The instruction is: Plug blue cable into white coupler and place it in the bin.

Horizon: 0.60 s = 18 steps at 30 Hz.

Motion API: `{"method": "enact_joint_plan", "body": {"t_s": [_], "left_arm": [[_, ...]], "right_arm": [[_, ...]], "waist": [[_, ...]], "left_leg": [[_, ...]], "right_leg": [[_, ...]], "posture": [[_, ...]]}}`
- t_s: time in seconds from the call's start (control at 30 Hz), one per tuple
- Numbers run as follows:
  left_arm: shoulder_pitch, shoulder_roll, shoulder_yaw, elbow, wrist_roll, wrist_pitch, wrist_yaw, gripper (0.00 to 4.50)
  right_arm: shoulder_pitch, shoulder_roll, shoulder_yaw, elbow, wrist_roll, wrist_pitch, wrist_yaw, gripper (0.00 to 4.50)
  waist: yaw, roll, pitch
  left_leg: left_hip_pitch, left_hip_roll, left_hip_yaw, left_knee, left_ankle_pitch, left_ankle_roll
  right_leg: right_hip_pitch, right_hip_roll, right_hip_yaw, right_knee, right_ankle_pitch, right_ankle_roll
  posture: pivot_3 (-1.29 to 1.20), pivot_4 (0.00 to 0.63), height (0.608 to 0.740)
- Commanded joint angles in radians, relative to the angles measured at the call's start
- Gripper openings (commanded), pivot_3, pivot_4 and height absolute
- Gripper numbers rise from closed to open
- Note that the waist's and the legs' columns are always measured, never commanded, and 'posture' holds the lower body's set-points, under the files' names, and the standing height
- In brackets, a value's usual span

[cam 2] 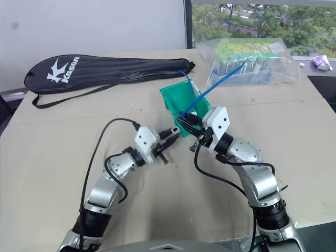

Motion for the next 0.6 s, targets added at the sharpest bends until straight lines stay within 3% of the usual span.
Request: {"method": "enact_joint_plan", "body": {"t_s": [0.03,0.37,0.6], "left_arm": [[-0.014,-0.001,-0.017,-0.011,-0.022,0.009,-0.036,0.30],[-0.043,-0.031,-0.026,0.165,0.014,-0.028,-0.053,0.30],[-0.051,-0.057,-0.046,0.220,0.054,-0.041,-0.024,0.30]], "right_arm": [[0.023,-0.005,-0.007,-0.025,0.014,0.017,-0.002,0.00],[0.151,-0.083,0.015,-0.093,-0.023,0.116,-0.022,0.00],[0.114,-0.018,0.052,-0.119,-0.032,0.254,-0.122,0.00]], "waist": [[0.001,0.000,0.000],[0.002,0.000,0.000],[0.002,-0.001,-0.001]], "left_leg": [[0.000,0.000,0.000,0.000,-0.001,0.002],[0.003,-0.001,0.001,0.001,-0.002,0.004],[0.005,-0.001,-0.001,0.002,-0.002,0.004]], "right_leg": [[0.000,0.000,0.000,0.000,0.000,0.000],[0.002,0.003,0.001,0.001,0.000,0.000],[0.005,0.003,0.001,0.002,0.000,0.000]], "posture": [[0.00,0.150,0.740],[0.00,0.150,0.740],[0.00,0.150,0.740]]}}
